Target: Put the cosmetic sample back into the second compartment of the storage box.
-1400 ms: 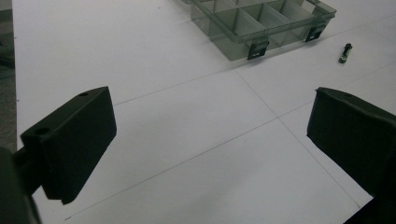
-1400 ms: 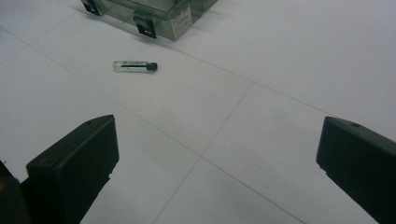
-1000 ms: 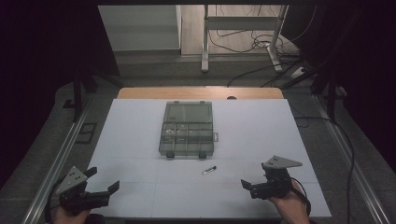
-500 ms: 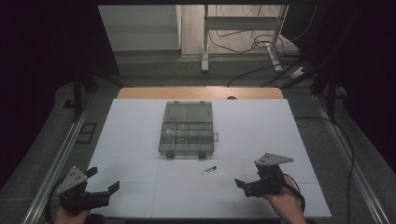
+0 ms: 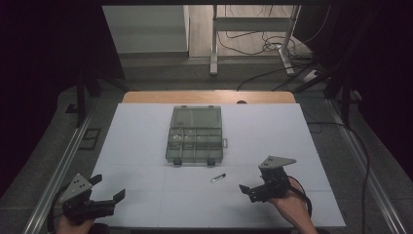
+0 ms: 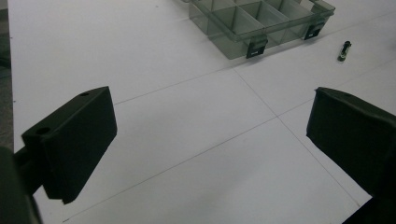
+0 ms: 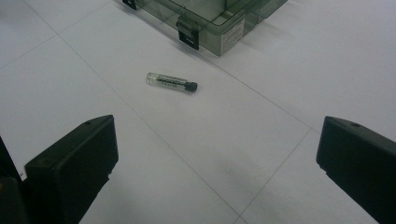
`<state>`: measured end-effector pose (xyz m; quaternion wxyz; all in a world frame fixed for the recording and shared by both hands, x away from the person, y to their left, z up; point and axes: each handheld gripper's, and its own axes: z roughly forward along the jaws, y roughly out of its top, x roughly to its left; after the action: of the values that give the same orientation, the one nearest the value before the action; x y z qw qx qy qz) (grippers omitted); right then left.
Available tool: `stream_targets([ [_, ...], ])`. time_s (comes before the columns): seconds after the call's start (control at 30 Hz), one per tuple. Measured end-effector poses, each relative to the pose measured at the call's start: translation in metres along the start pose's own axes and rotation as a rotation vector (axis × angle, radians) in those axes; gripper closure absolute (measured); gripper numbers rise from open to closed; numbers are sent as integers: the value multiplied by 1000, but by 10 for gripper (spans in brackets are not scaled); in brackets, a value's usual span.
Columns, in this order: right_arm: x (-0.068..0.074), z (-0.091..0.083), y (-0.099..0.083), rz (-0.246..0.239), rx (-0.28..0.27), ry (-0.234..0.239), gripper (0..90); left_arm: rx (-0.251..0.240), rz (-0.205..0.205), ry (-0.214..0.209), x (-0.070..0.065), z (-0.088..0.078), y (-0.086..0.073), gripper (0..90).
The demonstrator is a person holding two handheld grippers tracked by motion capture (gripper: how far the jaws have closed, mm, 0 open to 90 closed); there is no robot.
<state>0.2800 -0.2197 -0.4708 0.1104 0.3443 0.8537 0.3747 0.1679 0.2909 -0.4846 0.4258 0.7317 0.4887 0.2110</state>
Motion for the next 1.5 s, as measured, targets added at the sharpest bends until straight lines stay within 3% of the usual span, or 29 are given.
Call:
stream_targets([
  [0.6,1,13,9,1,-4,20,0,0,4,-1,0,0,0,21],
  [1.17,4,33,23,-4,47,31,0,-1,3,-3,0,1,0,21],
  [1.5,9,44,29,-39,88,34,0,-1,3,-3,0,1,0,21],
])
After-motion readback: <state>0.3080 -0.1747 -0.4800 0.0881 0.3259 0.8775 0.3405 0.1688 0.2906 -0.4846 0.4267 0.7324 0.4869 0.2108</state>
